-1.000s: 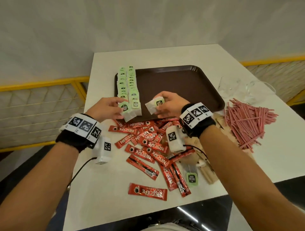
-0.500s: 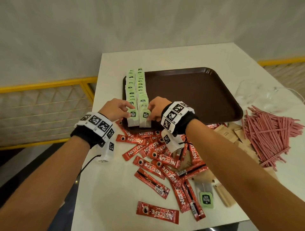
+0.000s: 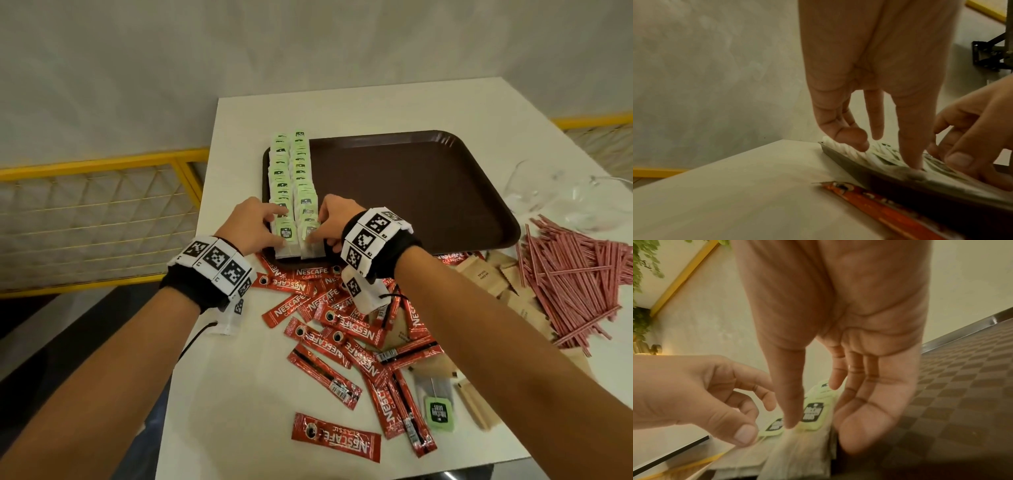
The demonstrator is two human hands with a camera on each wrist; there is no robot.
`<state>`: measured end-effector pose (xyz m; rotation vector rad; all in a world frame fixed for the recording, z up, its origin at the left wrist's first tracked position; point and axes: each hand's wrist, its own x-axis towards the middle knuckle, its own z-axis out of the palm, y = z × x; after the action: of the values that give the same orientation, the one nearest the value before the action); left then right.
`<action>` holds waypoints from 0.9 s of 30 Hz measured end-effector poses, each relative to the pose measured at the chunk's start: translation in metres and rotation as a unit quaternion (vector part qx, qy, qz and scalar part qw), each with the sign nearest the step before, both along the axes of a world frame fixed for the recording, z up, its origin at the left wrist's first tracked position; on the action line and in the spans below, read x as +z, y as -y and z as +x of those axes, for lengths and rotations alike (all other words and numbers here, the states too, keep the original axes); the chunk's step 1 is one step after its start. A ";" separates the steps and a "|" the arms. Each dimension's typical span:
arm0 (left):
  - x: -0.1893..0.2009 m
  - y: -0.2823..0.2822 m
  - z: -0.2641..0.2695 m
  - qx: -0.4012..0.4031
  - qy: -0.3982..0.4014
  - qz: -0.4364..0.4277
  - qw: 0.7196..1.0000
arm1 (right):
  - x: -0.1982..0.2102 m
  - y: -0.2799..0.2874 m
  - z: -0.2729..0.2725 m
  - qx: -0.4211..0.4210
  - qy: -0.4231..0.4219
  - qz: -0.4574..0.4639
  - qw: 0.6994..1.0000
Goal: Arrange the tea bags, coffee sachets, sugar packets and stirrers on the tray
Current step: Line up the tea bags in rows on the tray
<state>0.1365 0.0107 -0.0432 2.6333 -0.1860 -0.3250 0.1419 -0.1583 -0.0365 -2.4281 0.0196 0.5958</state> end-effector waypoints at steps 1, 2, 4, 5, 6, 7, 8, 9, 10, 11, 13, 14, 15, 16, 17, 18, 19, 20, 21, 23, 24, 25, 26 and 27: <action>0.000 0.000 -0.002 -0.006 0.005 0.003 1.000 | 0.001 -0.001 -0.001 0.001 -0.005 0.003 1.000; 0.000 0.001 -0.004 -0.012 0.008 0.008 1.000 | 0.002 -0.002 -0.002 0.005 -0.010 0.001 1.000; -0.001 0.002 -0.008 -0.025 0.007 0.021 0.999 | 0.000 -0.004 -0.004 0.014 -0.006 -0.024 1.000; -0.002 0.002 -0.009 -0.031 0.003 0.028 0.999 | -0.001 -0.005 -0.005 0.015 -0.001 -0.040 0.999; -0.003 0.002 -0.010 -0.035 -0.001 0.032 0.999 | -0.003 -0.006 -0.006 0.013 0.002 -0.050 0.999; -0.003 0.002 -0.011 -0.036 -0.004 0.034 0.999 | -0.004 -0.007 -0.006 0.012 0.005 -0.053 0.999; -0.003 0.002 -0.011 -0.037 -0.006 0.034 0.999 | -0.005 -0.008 -0.006 0.007 0.002 -0.053 0.999; -0.003 0.002 -0.010 -0.037 -0.007 0.034 0.999 | -0.005 -0.008 -0.005 0.002 0.000 -0.049 0.999; -0.003 0.002 -0.010 -0.037 -0.007 0.034 0.999 | -0.004 -0.009 -0.005 -0.004 -0.004 -0.044 0.999; -0.003 0.001 -0.009 -0.037 -0.008 0.035 0.999 | -0.003 -0.009 -0.005 -0.009 -0.007 -0.038 0.999; -0.002 0.001 -0.008 -0.035 -0.009 0.036 0.999 | -0.002 -0.009 -0.004 -0.017 -0.012 -0.026 0.999; -0.002 0.002 -0.008 -0.034 -0.008 0.037 0.999 | -0.001 -0.010 -0.004 -0.020 -0.014 -0.020 0.999; -0.002 0.002 -0.008 -0.033 -0.008 0.038 0.999 | -0.001 -0.010 -0.004 -0.022 -0.014 -0.016 1.000; -0.003 0.003 -0.008 -0.032 -0.006 0.040 0.999 | -0.001 -0.010 -0.004 -0.024 -0.013 -0.015 1.000; -0.003 0.003 -0.007 -0.029 -0.003 0.043 0.999 | -0.002 -0.011 -0.004 -0.025 -0.012 -0.013 1.000; -0.003 0.003 -0.008 -0.025 -0.001 0.046 0.999 | -0.002 -0.011 -0.004 -0.025 -0.012 -0.010 1.000; -0.004 0.003 -0.008 -0.021 0.001 0.049 0.999 | -0.003 -0.011 -0.004 -0.025 -0.011 -0.006 1.000; -0.004 0.003 -0.008 -0.018 0.002 0.050 0.999 | -0.003 -0.011 -0.003 -0.023 -0.008 -0.004 1.000; -0.004 0.003 -0.008 -0.015 0.002 0.050 0.999 | -0.003 -0.011 -0.003 -0.020 -0.004 -0.003 1.000; -0.004 0.003 -0.008 -0.013 -0.001 0.047 0.999 | -0.004 -0.008 -0.002 -0.014 0.003 0.000 1.000; -0.004 0.003 -0.008 -0.013 -0.003 0.044 0.999 | -0.004 -0.007 -0.002 -0.010 0.005 0.003 1.000; -0.004 0.003 -0.008 -0.011 -0.005 0.041 0.999 | -0.004 -0.007 -0.003 -0.007 0.007 0.005 1.000; -0.004 0.002 -0.008 -0.009 -0.005 0.036 0.999 | -0.004 -0.007 -0.003 -0.005 0.009 0.006 1.000; -0.004 0.002 -0.008 -0.005 -0.003 0.031 1.000 | -0.004 -0.006 -0.003 -0.003 0.011 0.008 1.000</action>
<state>0.1284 0.0084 -0.0471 2.6920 -0.1888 -0.3477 0.1387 -0.1519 -0.0404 -2.4174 0.0140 0.5647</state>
